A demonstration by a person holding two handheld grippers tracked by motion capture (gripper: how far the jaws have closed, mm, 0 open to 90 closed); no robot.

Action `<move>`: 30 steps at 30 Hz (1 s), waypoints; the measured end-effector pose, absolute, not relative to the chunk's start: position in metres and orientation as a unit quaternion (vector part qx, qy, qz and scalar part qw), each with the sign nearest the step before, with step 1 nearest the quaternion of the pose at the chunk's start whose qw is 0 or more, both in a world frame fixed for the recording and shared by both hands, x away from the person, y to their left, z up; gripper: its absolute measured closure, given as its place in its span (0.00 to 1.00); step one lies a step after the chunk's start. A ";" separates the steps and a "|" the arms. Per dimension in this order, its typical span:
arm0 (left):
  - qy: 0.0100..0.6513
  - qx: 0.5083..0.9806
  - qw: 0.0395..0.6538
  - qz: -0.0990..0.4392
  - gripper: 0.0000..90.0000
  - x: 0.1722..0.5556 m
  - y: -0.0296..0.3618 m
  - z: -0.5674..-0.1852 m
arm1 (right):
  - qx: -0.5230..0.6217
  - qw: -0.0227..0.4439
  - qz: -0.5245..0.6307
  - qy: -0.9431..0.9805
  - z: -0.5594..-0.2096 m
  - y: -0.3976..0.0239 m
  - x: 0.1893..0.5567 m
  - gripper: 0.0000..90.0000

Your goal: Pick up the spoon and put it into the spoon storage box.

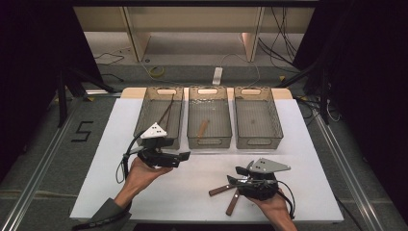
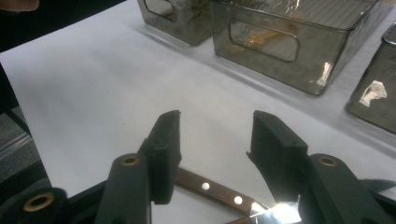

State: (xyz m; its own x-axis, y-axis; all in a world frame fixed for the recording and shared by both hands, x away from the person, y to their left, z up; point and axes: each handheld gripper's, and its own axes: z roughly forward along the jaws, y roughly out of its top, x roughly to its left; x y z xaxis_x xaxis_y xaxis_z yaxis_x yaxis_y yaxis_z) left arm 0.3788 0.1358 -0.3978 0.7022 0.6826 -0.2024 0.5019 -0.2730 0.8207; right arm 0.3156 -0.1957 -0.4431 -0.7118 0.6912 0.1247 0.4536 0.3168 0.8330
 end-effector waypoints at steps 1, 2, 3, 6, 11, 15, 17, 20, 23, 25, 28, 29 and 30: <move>0.374 0.791 0.474 0.098 0.18 0.378 0.137 -0.399 | 0.357 0.127 0.462 0.802 -0.443 -0.195 0.317 0.60; 0.373 0.793 0.471 0.101 0.18 0.377 0.138 -0.400 | 0.355 0.125 0.461 0.804 -0.444 -0.193 0.319 0.61; 0.372 0.794 0.469 0.104 0.18 0.376 0.140 -0.401 | 0.354 0.123 0.458 0.806 -0.445 -0.192 0.320 0.61; 0.378 0.790 0.472 0.101 0.18 0.374 0.145 -0.402 | 0.353 0.119 0.453 0.810 -0.447 -0.188 0.324 0.63; 0.385 0.783 0.478 0.101 0.18 0.366 0.158 -0.402 | 0.353 0.113 0.446 0.815 -0.450 -0.182 0.329 0.66; 0.391 0.778 0.480 0.110 0.18 0.365 0.166 -0.405 | 0.355 0.104 0.439 0.819 -0.453 -0.179 0.333 0.69; 0.395 0.776 0.480 0.109 0.18 0.365 0.168 -0.406 | 0.355 0.101 0.437 0.820 -0.454 -0.177 0.334 0.71; 0.391 0.781 0.473 0.111 0.18 0.363 0.168 -0.409 | 0.353 0.101 0.436 0.822 -0.454 -0.176 0.335 0.74; 0.386 0.786 0.470 0.116 0.18 0.359 0.166 -0.409 | 0.352 0.101 0.433 0.824 -0.455 -0.174 0.337 0.77; 0.384 0.786 0.471 0.118 0.18 0.357 0.167 -0.409 | 0.352 0.100 0.429 0.826 -0.456 -0.173 0.338 0.79; 0.384 0.785 0.472 0.119 0.18 0.354 0.168 -0.410 | 0.353 0.096 0.425 0.828 -0.457 -0.172 0.340 0.81; 0.386 0.784 0.472 0.120 0.18 0.353 0.169 -0.410 | 0.353 0.096 0.423 0.829 -0.458 -0.171 0.341 0.82; 0.384 0.784 0.472 0.120 0.18 0.353 0.170 -0.411 | 0.354 0.095 0.420 0.830 -0.459 -0.170 0.341 0.83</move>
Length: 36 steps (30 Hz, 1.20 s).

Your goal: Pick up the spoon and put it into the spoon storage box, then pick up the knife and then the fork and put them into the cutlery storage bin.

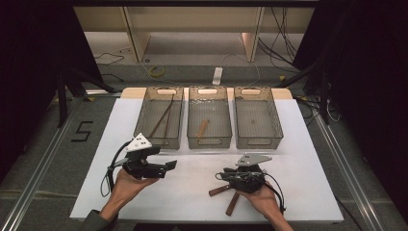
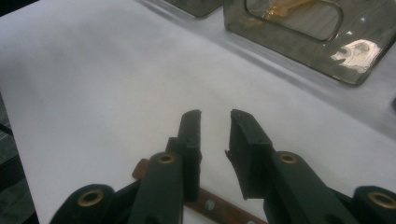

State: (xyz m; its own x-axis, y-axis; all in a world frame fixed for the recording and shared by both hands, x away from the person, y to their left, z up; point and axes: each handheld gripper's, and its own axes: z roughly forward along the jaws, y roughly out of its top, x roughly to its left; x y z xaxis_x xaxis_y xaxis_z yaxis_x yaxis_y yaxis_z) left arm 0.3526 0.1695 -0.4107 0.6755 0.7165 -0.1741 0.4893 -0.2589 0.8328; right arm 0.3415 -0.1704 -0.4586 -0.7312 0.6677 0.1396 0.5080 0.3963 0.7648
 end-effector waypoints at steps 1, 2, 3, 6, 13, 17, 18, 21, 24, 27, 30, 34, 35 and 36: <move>0.384 0.785 0.472 0.120 0.18 0.352 0.170 -0.411 | 0.356 0.094 0.419 0.830 -0.459 -0.170 0.342 0.85; 0.382 0.786 0.470 0.122 0.18 0.351 0.171 -0.410 | 0.355 0.093 0.415 0.833 -0.460 -0.169 0.343 0.87; 0.382 0.786 0.471 0.124 0.18 0.350 0.171 -0.410 | 0.355 0.093 0.411 0.834 -0.460 -0.168 0.343 0.89; 0.379 0.787 0.471 0.126 0.18 0.346 0.170 -0.409 | 0.353 0.093 0.402 0.840 -0.462 -0.164 0.343 0.94; 0.384 0.785 0.471 0.120 0.18 0.343 0.171 -0.411 | 0.352 0.079 0.374 0.854 -0.469 -0.155 0.343 0.98; 0.379 0.791 0.465 0.123 0.18 0.341 0.168 -0.412 | 0.352 0.071 0.360 0.861 -0.474 -0.152 0.345 0.99; 0.378 0.791 0.464 0.124 0.18 0.341 0.168 -0.412 | 0.350 0.071 0.356 0.863 -0.475 -0.151 0.344 1.00; 0.378 0.794 0.459 0.129 0.18 0.339 0.168 -0.412 | 0.346 0.071 0.349 0.868 -0.476 -0.147 0.344 1.00; 0.380 0.792 0.460 0.129 0.18 0.338 0.170 -0.413 | 0.347 0.068 0.339 0.872 -0.477 -0.145 0.343 1.00; 0.380 0.793 0.458 0.128 0.18 0.338 0.169 -0.414 | 0.339 0.067 0.329 0.879 -0.480 -0.143 0.343 1.00; 0.375 0.796 0.456 0.133 0.18 0.337 0.167 -0.414 | 0.336 0.059 0.322 0.883 -0.481 -0.140 0.342 1.00; 0.372 0.798 0.454 0.135 0.18 0.336 0.166 -0.413 | 0.327 0.052 0.318 0.888 -0.481 -0.139 0.340 1.00; 0.373 0.797 0.455 0.136 0.18 0.336 0.166 -0.413 | 0.329 0.047 0.316 0.889 -0.480 -0.139 0.339 1.00; 0.372 0.797 0.456 0.135 0.18 0.336 0.167 -0.413 | 0.322 0.049 0.313 0.892 -0.480 -0.140 0.339 1.00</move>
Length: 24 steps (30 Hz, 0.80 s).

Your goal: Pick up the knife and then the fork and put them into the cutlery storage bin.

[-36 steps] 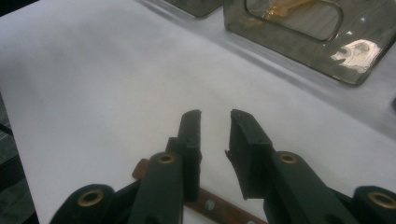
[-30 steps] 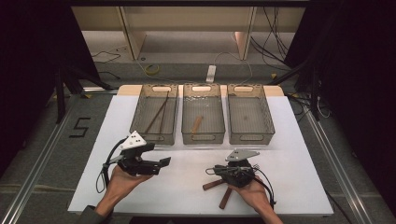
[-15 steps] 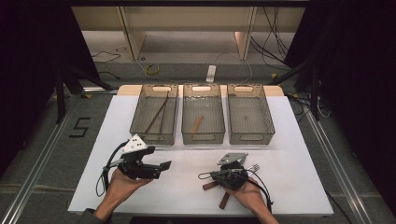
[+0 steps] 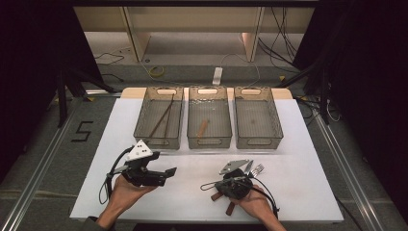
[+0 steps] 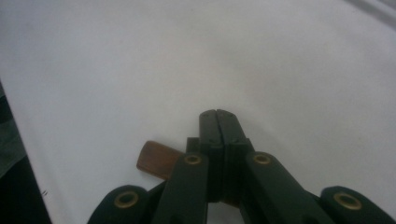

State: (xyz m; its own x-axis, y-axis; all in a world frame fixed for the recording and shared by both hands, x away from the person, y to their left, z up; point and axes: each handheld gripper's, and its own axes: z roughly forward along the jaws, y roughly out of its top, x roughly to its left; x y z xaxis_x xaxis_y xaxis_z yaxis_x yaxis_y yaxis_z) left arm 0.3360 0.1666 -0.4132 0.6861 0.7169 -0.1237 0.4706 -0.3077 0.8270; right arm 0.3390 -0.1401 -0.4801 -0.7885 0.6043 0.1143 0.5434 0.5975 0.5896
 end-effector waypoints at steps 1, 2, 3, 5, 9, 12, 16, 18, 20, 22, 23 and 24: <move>0.373 0.797 0.456 0.135 0.18 0.336 0.167 -0.413 | 0.321 0.043 0.309 0.894 -0.479 -0.141 0.338 1.00; 0.373 0.796 0.457 0.135 0.18 0.335 0.167 -0.413 | 0.316 0.043 0.307 0.897 -0.479 -0.142 0.337 1.00; 0.372 0.796 0.458 0.135 0.18 0.335 0.167 -0.413 | 0.315 0.041 0.302 0.899 -0.478 -0.143 0.335 1.00; 0.371 0.796 0.458 0.134 0.18 0.335 0.168 -0.413 | 0.316 0.035 0.299 0.900 -0.477 -0.146 0.330 1.00; 0.371 0.796 0.459 0.135 0.18 0.335 0.168 -0.412 | 0.310 0.026 0.289 0.905 -0.476 -0.153 0.325 1.00; 0.371 0.795 0.460 0.135 0.18 0.335 0.168 -0.412 | 0.308 0.024 0.283 0.908 -0.475 -0.158 0.323 1.00; 0.372 0.796 0.459 0.135 0.18 0.335 0.167 -0.413 | 0.309 0.022 0.281 0.908 -0.474 -0.166 0.321 1.00; 0.371 0.796 0.459 0.137 0.18 0.334 0.168 -0.413 | 0.307 0.025 0.278 0.910 -0.473 -0.170 0.320 1.00; 0.373 0.794 0.461 0.137 0.18 0.334 0.168 -0.413 | 0.310 0.030 0.274 0.910 -0.473 -0.175 0.319 1.00; 0.375 0.792 0.461 0.139 0.18 0.334 0.168 -0.412 | 0.308 0.034 0.271 0.911 -0.473 -0.180 0.319 1.00; 0.375 0.791 0.463 0.140 0.18 0.334 0.168 -0.412 | 0.311 0.032 0.271 0.910 -0.472 -0.182 0.318 1.00; 0.374 0.790 0.465 0.141 0.18 0.334 0.168 -0.412 | 0.309 0.035 0.272 0.911 -0.472 -0.185 0.318 1.00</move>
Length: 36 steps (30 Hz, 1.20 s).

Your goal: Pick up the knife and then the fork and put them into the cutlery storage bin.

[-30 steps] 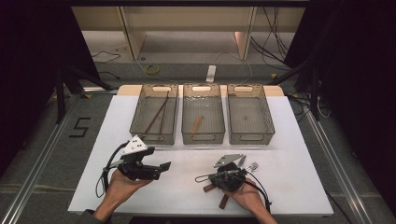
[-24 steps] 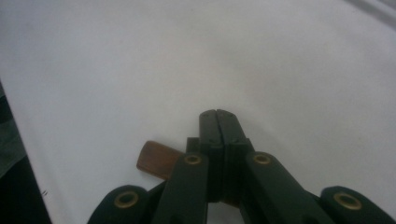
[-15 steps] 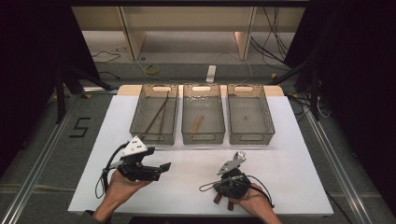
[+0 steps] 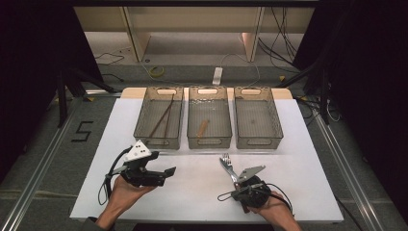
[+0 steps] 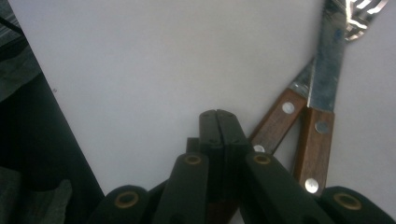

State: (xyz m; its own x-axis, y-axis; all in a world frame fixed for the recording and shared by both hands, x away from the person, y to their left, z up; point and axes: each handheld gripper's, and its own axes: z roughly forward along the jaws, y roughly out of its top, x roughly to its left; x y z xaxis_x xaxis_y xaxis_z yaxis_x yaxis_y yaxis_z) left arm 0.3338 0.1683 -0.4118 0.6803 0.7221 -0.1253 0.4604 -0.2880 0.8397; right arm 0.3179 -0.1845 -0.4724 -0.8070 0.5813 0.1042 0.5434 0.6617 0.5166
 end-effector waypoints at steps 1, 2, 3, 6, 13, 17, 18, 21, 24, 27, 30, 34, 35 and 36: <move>0.374 0.788 0.467 0.142 0.18 0.334 0.169 -0.411 | 0.312 0.034 0.272 0.910 -0.472 -0.187 0.318 1.00; 0.376 0.785 0.471 0.142 0.18 0.333 0.168 -0.411 | 0.311 0.037 0.271 0.910 -0.472 -0.188 0.318 1.00; 0.377 0.783 0.473 0.142 0.18 0.333 0.169 -0.411 | 0.317 0.036 0.272 0.908 -0.472 -0.190 0.318 1.00; 0.377 0.783 0.475 0.141 0.18 0.333 0.169 -0.411 | 0.312 0.042 0.269 0.910 -0.472 -0.194 0.319 1.00; 0.378 0.770 0.496 0.134 0.18 0.333 0.172 -0.409 | 0.332 0.044 0.265 0.904 -0.469 -0.199 0.321 1.00; 0.376 0.761 0.512 0.131 0.18 0.332 0.174 -0.408 | 0.323 0.048 0.259 0.909 -0.470 -0.200 0.323 1.00; 0.376 0.758 0.516 0.132 0.18 0.331 0.174 -0.408 | 0.322 0.049 0.259 0.909 -0.470 -0.200 0.323 1.00; 0.376 0.755 0.521 0.131 0.18 0.331 0.175 -0.407 | 0.325 0.044 0.267 0.906 -0.468 -0.200 0.323 1.00; 0.377 0.756 0.519 0.132 0.18 0.331 0.176 -0.407 | 0.323 0.047 0.277 0.904 -0.461 -0.202 0.323 1.00; 0.380 0.754 0.519 0.135 0.18 0.331 0.177 -0.407 | 0.326 0.055 0.291 0.898 -0.452 -0.206 0.325 1.00; 0.382 0.752 0.520 0.135 0.18 0.332 0.178 -0.407 | 0.328 0.063 0.298 0.894 -0.446 -0.211 0.328 0.95; 0.380 0.751 0.523 0.137 0.17 0.331 0.178 -0.407 | 0.335 0.075 0.303 0.889 -0.439 -0.216 0.333 0.74; 0.380 0.750 0.524 0.136 0.17 0.331 0.178 -0.407 | 0.336 0.080 0.302 0.889 -0.438 -0.218 0.335 0.67; 0.380 0.748 0.526 0.137 0.17 0.331 0.179 -0.407 | 0.337 0.081 0.300 0.889 -0.436 -0.219 0.337 0.62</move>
State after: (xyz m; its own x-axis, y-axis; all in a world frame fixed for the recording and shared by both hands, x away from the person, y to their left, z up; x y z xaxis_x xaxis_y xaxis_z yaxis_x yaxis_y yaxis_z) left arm 0.3309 0.1786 -0.4066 0.6730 0.7134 -0.1951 0.4253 -0.1575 0.8913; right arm 0.3367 -0.2187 -0.4364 -0.7593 0.6480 0.0588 0.5509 0.5922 0.5881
